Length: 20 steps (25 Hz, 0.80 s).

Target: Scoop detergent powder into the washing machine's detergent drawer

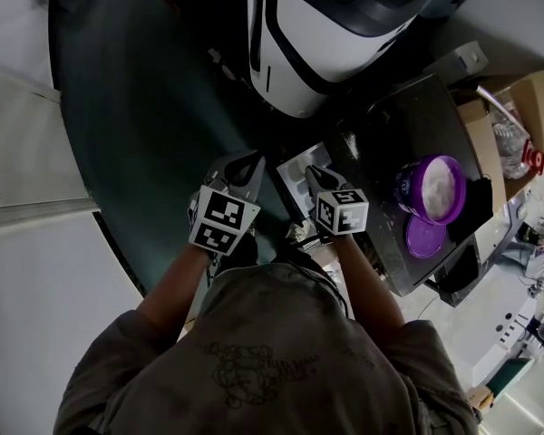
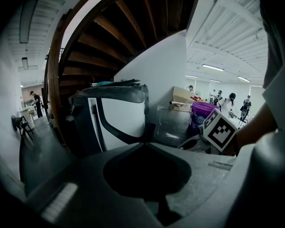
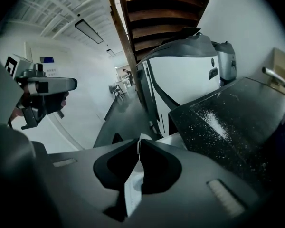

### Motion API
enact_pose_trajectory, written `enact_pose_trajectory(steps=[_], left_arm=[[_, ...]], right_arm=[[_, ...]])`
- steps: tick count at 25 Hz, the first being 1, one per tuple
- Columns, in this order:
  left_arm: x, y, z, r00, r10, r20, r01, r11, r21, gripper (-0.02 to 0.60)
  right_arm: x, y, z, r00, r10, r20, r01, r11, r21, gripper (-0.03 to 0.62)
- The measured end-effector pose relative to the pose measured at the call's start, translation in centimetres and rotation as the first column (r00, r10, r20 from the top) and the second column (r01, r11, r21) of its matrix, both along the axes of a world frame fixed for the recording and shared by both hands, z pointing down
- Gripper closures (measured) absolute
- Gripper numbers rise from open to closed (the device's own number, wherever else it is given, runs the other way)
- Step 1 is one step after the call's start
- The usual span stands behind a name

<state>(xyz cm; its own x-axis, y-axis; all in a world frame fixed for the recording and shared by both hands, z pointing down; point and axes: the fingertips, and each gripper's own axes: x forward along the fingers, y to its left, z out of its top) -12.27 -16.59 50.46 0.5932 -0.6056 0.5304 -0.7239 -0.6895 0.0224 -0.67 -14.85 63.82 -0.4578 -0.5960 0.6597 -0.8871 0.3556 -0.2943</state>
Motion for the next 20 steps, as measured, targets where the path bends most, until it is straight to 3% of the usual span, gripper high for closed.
enact_pose_trajectory(steps=[4,7,13,20], left_arm=[[-0.2,0.1,0.1,1.000,0.013,0.000,-0.013,1.000,0.003,0.581],[-0.2,0.3,0.2,1.000,0.021,-0.002,-0.021,1.000,0.000,0.581],[-0.6,0.9,0.8,0.999,0.034,-0.007,-0.034,0.999,-0.007,0.581],[-1.2,1.5,1.6,0.999,0.045,-0.002,-0.045,0.999,-0.020,0.581]], right_arm=[[-0.1,0.3,0.5,0.999,0.001,-0.037,-0.001,1.000,0.002,0.559],[-0.3,0.6,0.8,0.993,-0.028,-0.116,0.031,0.999,0.023,0.557],[-0.5,0.8,0.8,0.952,-0.045,-0.303,0.068,0.995,0.066,0.557],[-0.2,0.7,0.5,0.894,-0.010,-0.448,0.061,0.993,0.099,0.557]])
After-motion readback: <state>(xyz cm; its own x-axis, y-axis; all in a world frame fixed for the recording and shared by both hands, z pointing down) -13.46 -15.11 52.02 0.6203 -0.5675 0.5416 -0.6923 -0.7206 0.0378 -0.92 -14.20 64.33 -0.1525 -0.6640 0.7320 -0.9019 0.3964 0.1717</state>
